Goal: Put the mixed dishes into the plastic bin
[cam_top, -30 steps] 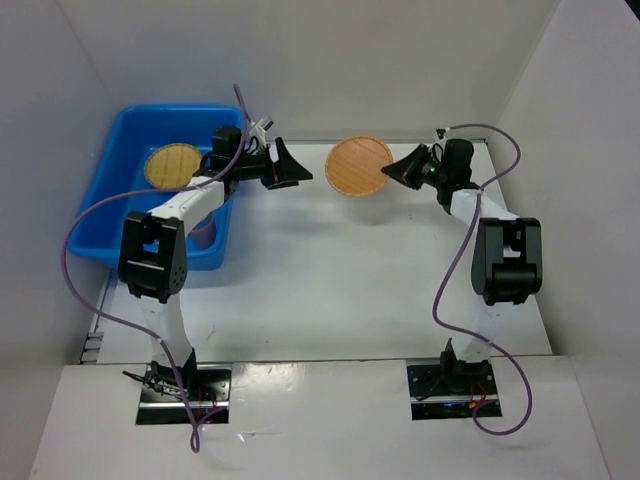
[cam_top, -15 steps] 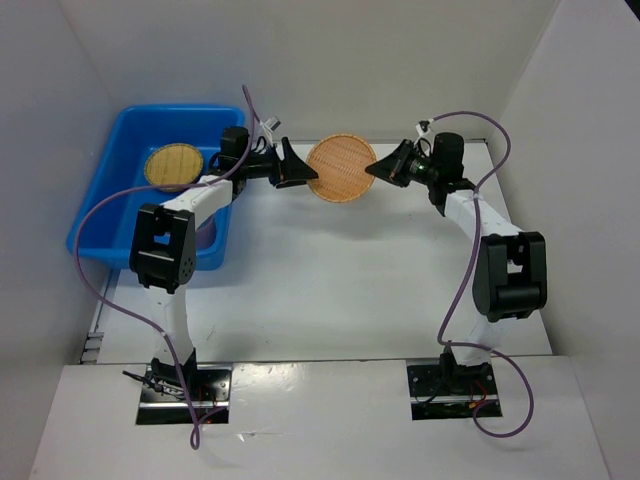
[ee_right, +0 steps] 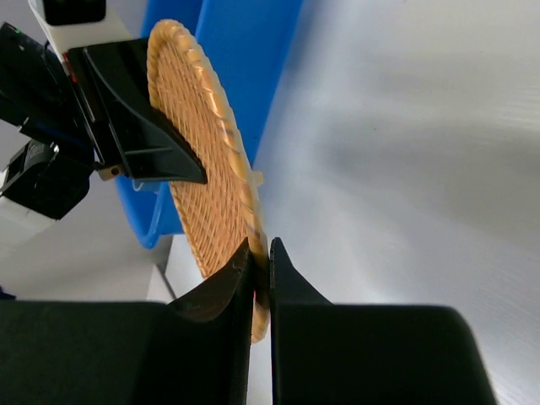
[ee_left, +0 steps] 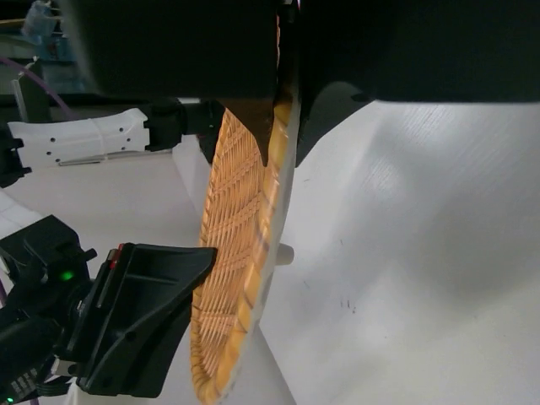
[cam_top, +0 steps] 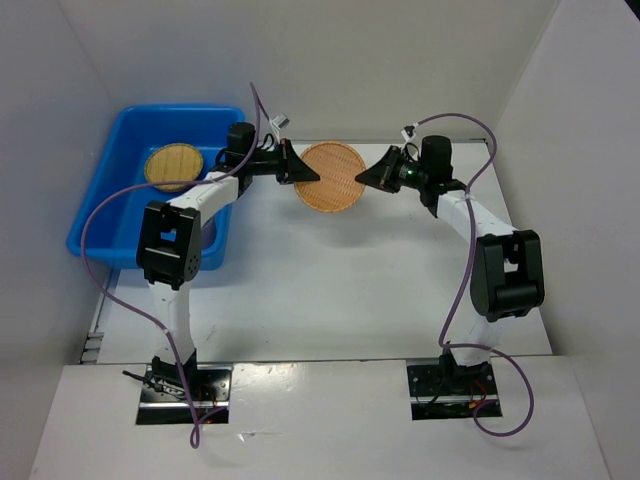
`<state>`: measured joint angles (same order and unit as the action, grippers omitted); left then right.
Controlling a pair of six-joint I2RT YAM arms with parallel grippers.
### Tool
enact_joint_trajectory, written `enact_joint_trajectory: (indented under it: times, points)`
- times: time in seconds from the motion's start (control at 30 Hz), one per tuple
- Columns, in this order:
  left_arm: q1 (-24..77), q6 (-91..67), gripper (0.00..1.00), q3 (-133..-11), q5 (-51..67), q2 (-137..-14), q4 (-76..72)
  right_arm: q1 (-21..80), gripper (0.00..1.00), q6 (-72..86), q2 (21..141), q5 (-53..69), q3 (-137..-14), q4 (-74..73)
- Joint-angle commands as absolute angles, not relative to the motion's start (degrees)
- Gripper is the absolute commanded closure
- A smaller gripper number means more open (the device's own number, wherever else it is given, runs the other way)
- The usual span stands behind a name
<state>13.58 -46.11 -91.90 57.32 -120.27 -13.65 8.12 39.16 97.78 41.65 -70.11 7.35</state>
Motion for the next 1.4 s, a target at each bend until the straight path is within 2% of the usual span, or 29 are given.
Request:
enact_joint_trajectory:
  times: [0.0, 0.1, 0.13, 0.17, 0.2, 0.23, 0.27, 0.3, 0.33, 0.67, 0.87, 1.1, 1.2, 1.37]
  points:
    - [13.6, -42.2, 1.0, -95.6, 57.0, -120.6, -12.2, 8.6, 0.94, 38.8, 96.6, 43.1, -74.0, 8.9]
    - [13.6, -41.1, 1.0, -96.2, 55.5, -119.4, -10.8, 8.6, 0.86, 37.6, 96.6, 41.8, -75.2, 6.3]
    - [13.6, -41.1, 1.0, -96.2, 54.9, -119.4, -10.2, 8.6, 0.8, 37.6, 96.6, 41.7, -75.2, 5.5]
    - [13.6, -41.1, 1.0, -95.6, 54.8, -118.5, -10.2, 8.6, 0.69, 37.6, 96.6, 41.2, -75.9, 5.4]
    - [13.6, -41.1, 1.0, -95.6, 53.4, -117.4, -9.5, 8.6, 0.49, 37.6, 96.6, 40.4, -75.9, 4.7]
    - [13.6, -41.1, 1.0, -95.6, 52.7, -116.9, -9.5, 8.0, 0.42, 37.6, 96.6, 40.4, -75.9, 4.1]
    - [13.0, -41.1, 1.0, -95.6, 52.1, -116.3, -8.7, 8.0, 0.2, 37.6, 96.1, 40.4, -75.9, 4.1]
    - [12.1, -40.5, 1.0, -95.6, 50.9, -115.1, -7.8, 7.4, 0.06, 38.3, 95.5, 40.4, -75.9, 4.1]
    - [10.9, -40.5, 1.0, -95.1, 50.4, -113.6, -7.1, 6.6, 0.0, 38.9, 94.9, 40.4, -75.9, 4.1]
    - [1.4, -38.1, 1.0, -93.2, 43.9, -101.6, -2.8, 2.4, 0.0, 41.1, 90.4, 36.6, -73.1, 1.0]
    - [-7.6, -39.1, 1.0, -92.6, 43.9, -98.3, -2.2, 2.4, 0.0, 36.5, 86.8, 23.9, -71.6, -4.0]
    - [-17.7, -37.9, 1.0, -93.8, 38.9, -97.1, 1.0, 2.4, 0.0, 33.1, 85.6, 18.1, -70.9, -6.3]
    - [-22.1, -38.8, 1.0, -93.0, 33.2, -97.6, 0.3, 2.4, 0.0, 33.0, 85.6, 17.6, -68.8, -4.8]
    - [-23.5, -41.1, 1.0, -86.5, 20.7, -99.5, -5.3, 2.4, 0.0, 33.0, 85.8, 16.4, -66.9, -2.8]
